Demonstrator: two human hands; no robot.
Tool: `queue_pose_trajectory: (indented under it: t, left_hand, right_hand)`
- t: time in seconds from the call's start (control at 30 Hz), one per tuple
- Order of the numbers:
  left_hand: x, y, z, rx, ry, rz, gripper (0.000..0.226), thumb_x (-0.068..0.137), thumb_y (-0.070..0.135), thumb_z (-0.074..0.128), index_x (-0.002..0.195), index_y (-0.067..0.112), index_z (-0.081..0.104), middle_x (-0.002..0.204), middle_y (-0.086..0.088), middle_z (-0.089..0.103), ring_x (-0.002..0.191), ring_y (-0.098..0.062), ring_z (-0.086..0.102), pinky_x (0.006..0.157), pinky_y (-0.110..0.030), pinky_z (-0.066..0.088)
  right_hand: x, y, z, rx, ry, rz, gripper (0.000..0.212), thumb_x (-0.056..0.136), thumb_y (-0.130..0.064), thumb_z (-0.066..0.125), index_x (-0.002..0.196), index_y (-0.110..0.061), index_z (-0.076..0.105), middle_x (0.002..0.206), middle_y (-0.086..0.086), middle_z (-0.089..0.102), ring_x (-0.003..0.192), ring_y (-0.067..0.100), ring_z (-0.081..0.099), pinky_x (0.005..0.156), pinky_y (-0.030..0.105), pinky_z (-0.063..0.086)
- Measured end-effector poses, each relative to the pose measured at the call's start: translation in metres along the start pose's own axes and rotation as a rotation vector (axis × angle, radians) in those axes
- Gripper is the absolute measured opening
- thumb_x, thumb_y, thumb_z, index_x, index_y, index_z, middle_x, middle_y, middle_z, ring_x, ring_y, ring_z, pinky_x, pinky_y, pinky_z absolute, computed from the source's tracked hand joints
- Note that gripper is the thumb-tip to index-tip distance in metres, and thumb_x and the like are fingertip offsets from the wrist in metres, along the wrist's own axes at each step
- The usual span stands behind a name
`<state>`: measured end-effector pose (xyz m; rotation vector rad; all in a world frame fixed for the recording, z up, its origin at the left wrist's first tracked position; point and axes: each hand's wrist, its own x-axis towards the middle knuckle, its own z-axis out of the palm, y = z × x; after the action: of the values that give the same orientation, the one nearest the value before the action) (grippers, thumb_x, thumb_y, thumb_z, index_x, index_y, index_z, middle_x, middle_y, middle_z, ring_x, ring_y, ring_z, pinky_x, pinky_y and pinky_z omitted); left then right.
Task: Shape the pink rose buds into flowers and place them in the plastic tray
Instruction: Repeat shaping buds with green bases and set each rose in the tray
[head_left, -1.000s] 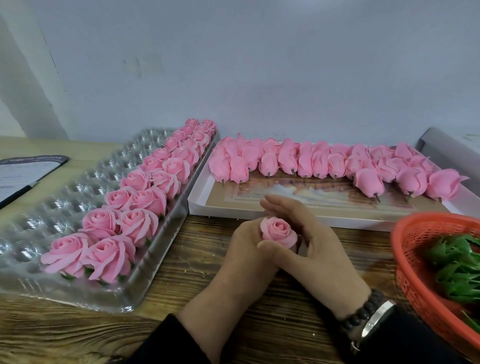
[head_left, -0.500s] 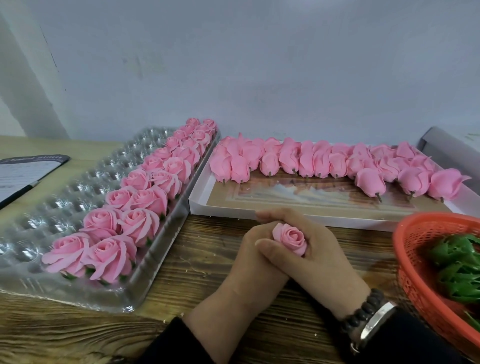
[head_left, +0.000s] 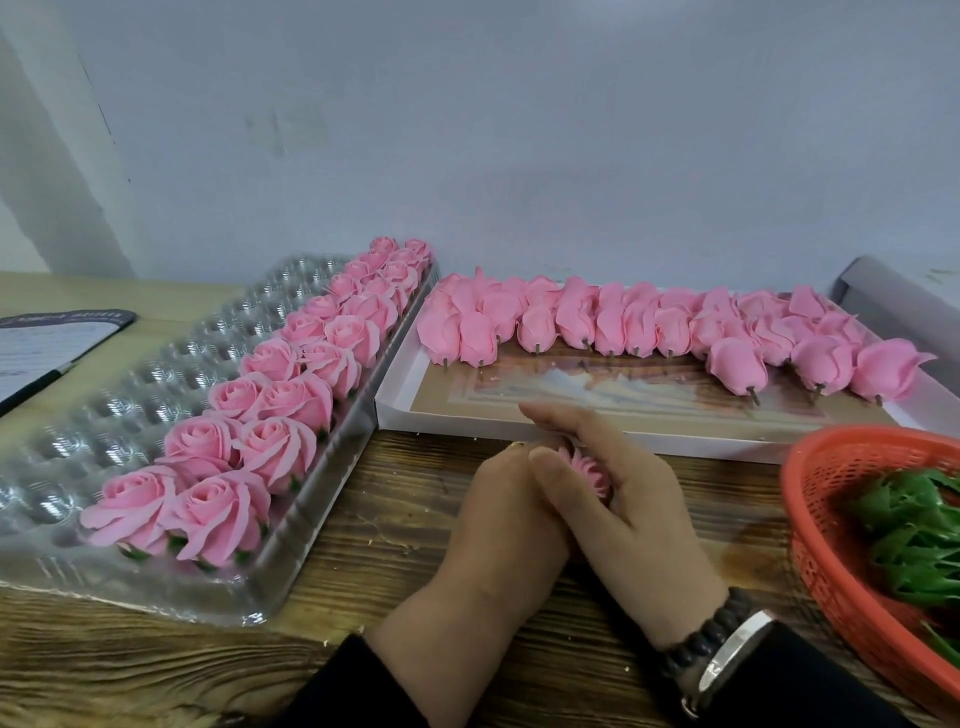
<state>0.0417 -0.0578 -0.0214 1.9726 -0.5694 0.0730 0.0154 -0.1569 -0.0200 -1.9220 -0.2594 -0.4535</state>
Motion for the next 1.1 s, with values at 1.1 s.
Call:
queue_pose_trajectory:
  t: [1.1]
  left_hand:
    - [0.008,-0.004,-0.025,-0.159,-0.118,-0.130,0.020,0.078,0.004,0.069,0.075,0.022,0.063,0.068,0.003,0.065,0.060,0.004,0.061,0.053,-0.007,0.045]
  right_hand:
    - [0.006,0.006,-0.007,-0.144,0.017,-0.272,0.026,0.088,-0.019,0.056,0.111,-0.020,0.067,0.110,-0.009,0.060,0.107,0.005,0.055,0.093,0.022,0.045]
